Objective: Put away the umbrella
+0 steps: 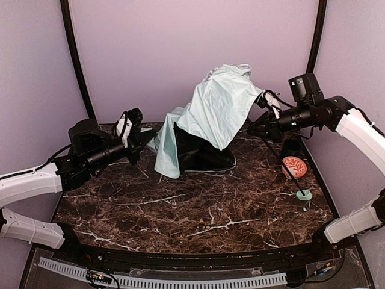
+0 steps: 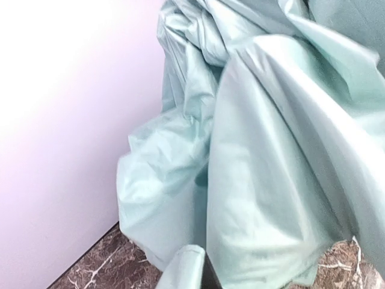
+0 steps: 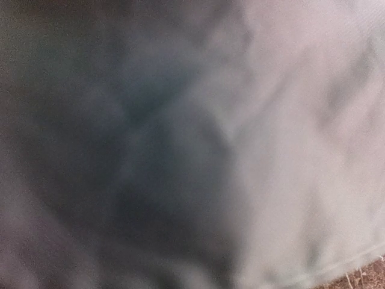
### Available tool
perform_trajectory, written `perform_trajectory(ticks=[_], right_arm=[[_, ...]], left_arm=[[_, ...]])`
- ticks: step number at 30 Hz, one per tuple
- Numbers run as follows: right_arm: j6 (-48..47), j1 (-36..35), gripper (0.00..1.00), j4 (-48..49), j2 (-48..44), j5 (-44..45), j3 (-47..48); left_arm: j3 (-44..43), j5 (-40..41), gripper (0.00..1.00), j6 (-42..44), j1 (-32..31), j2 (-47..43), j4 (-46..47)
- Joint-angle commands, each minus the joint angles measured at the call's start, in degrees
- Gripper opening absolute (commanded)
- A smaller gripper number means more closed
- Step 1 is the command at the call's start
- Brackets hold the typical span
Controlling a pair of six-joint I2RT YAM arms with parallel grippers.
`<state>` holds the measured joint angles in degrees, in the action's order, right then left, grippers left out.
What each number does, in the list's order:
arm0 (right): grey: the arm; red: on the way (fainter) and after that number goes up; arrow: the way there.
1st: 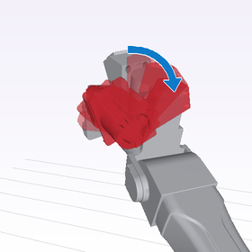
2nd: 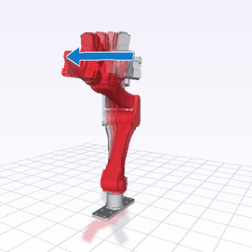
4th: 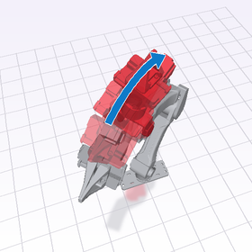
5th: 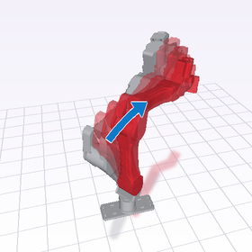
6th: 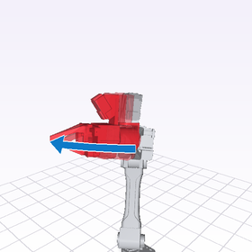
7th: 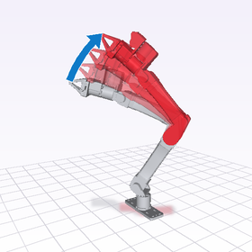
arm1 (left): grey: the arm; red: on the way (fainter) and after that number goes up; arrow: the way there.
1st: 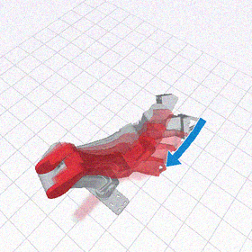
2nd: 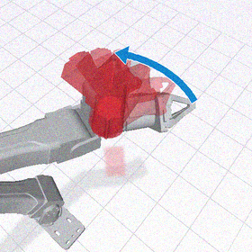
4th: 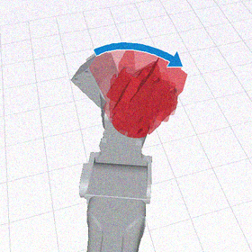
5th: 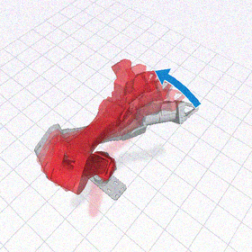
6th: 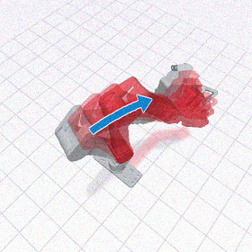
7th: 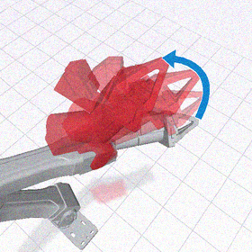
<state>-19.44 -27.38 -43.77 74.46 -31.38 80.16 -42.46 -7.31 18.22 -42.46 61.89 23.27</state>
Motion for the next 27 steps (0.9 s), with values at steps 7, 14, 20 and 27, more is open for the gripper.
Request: perform_trajectory(ticks=[7, 14, 20, 27], right_arm=[[-1.8, 0.1, 0.0, -1.5, -1.4, -2.1, 14.1], [-13.1, 0.2, 0.0, -11.0, -5.2, -6.2, 14.5], [-19.7, 0.1, 0.0, -14.2, -7.8, -10.2, 12.5], [-22.0, 0.2, 0.0, -16.2, -5.9, -14.6, 13.2]], left_arm=[[8.5, -11.1, 0.48, 0.9, -2.4, -4.9, -8.8], [8.1, -12.5, 0.87, 6.1, -3.7, -14.8, -10.7], [7.8, -10.9, 0.96, 2.3, -2.9, -20.1, -4.6], [-8.5, 2.0, 0.92, -8.4, -1.3, -2.3, -16.2]])
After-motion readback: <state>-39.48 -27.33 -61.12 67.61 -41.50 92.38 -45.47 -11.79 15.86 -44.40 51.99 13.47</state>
